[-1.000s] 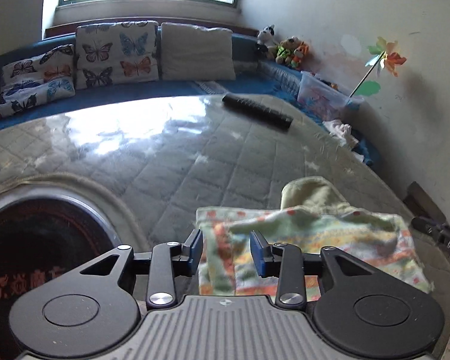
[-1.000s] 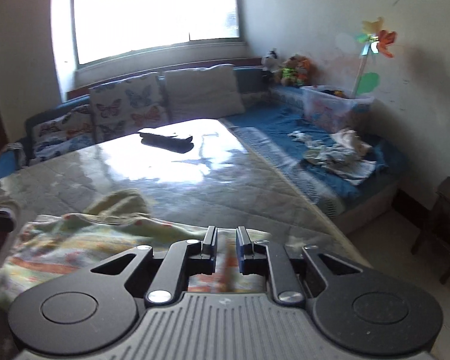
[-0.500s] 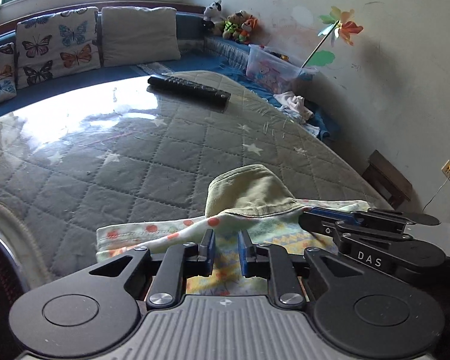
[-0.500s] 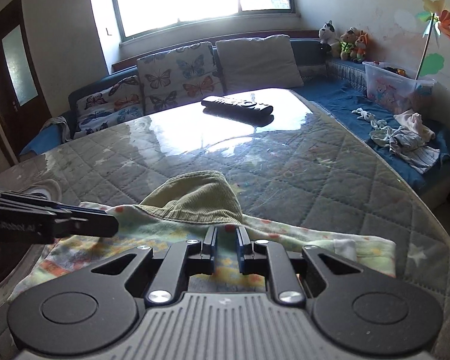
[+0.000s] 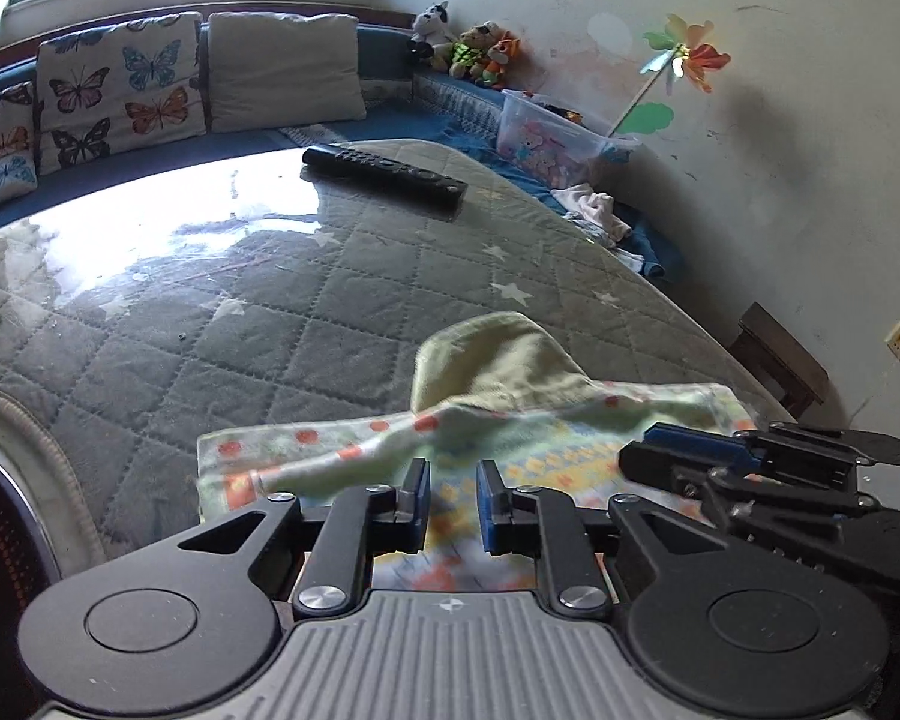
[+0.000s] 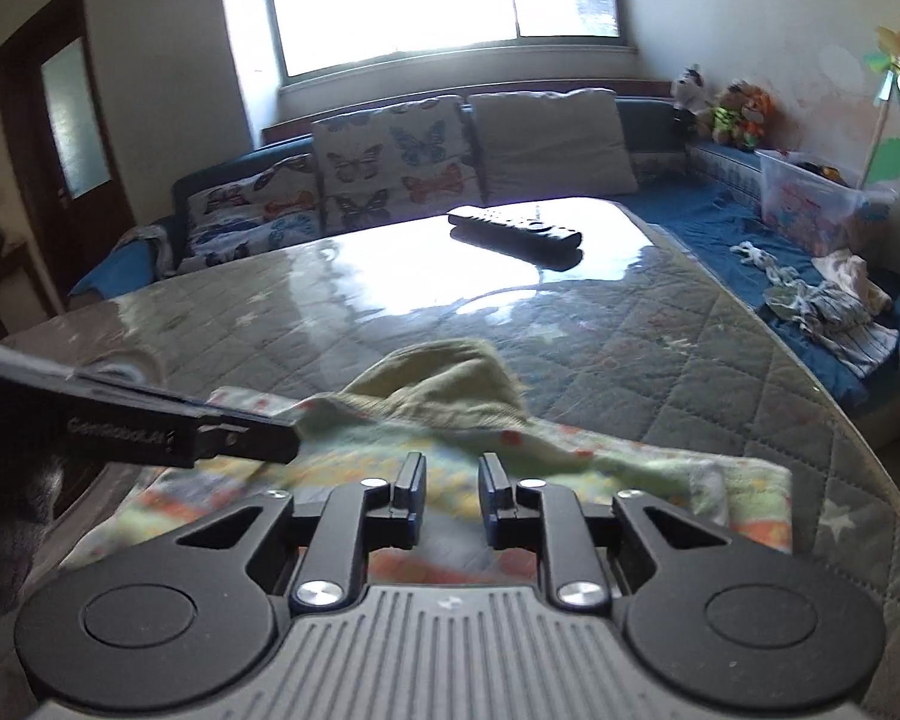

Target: Fold clothes

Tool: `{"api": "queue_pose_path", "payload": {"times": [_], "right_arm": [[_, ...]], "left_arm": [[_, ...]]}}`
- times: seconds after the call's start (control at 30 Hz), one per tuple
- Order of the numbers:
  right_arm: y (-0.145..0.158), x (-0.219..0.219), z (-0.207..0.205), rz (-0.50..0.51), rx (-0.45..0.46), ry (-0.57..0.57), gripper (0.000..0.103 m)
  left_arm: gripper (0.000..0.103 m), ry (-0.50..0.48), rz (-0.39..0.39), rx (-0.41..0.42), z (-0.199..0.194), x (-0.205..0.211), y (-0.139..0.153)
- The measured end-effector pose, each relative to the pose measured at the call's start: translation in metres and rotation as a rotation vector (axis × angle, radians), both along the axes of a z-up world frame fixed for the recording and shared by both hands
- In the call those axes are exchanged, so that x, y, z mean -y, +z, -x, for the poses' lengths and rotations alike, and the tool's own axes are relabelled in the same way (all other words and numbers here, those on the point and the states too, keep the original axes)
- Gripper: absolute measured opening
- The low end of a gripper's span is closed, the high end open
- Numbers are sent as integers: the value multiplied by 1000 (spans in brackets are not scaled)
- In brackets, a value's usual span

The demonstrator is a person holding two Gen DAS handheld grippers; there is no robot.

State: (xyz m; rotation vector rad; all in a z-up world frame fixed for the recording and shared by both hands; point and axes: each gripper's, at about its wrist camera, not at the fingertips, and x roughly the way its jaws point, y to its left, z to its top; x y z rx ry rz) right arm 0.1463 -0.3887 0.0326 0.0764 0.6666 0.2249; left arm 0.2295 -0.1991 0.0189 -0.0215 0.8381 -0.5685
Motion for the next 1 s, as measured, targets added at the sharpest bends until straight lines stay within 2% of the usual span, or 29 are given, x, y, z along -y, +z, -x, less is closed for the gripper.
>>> {"api": "queue_pose_path", "payload": {"times": [0.13, 0.27, 0.53, 1.0], "right_arm": [[0, -12, 25, 30, 13, 39, 20], [-2, -22, 53, 49, 35, 55, 32], [-11, -30, 89, 68, 79, 38, 36], [-19, 33, 107, 24, 52, -219, 38]], "left_arm": [[18, -41, -15, 45, 32, 1, 6], [19, -72, -22, 89, 64, 1, 8], [19, -47, -8, 72, 83, -9, -6], [21, -6, 22, 73, 89, -26, -8]]}}
